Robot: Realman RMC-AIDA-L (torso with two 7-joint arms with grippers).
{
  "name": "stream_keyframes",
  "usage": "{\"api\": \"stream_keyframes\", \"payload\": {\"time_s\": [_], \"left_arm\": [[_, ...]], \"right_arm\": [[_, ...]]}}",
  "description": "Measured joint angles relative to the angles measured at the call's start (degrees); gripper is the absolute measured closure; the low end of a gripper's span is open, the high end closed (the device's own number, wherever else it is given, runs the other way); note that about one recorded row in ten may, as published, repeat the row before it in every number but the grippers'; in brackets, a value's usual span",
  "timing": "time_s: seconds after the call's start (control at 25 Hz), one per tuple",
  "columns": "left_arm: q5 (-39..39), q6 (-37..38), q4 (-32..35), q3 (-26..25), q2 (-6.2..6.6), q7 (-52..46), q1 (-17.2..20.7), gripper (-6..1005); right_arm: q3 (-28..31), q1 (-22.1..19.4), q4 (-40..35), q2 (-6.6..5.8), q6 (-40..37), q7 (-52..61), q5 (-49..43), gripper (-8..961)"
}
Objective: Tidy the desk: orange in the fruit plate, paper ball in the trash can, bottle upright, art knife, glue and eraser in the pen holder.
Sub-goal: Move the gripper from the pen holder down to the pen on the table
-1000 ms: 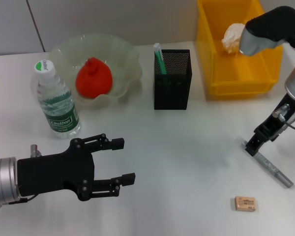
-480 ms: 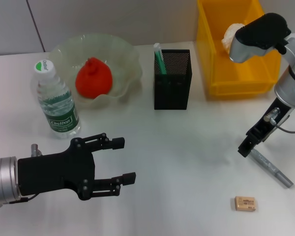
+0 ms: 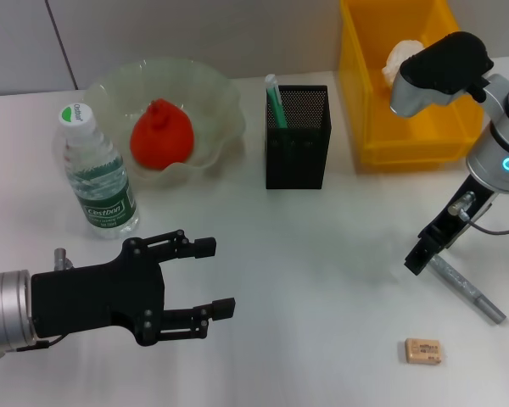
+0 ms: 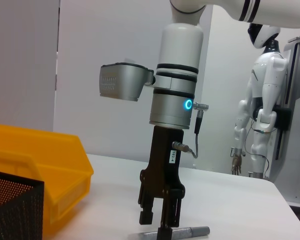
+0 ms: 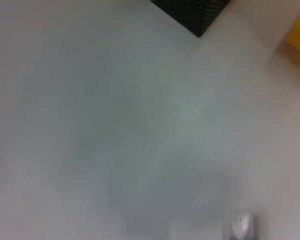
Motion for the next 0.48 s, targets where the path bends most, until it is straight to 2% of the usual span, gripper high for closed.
{"api": "stream_keyframes", "payload": {"time_s": [0.48], "left_arm": [[0.0, 0.2, 0.0, -0.2, 0.09, 0.0, 0.0, 201]], "right_arm": [[-2.1, -0.4, 1.0, 0.01, 1.8, 0.2, -0.4, 368]]}}
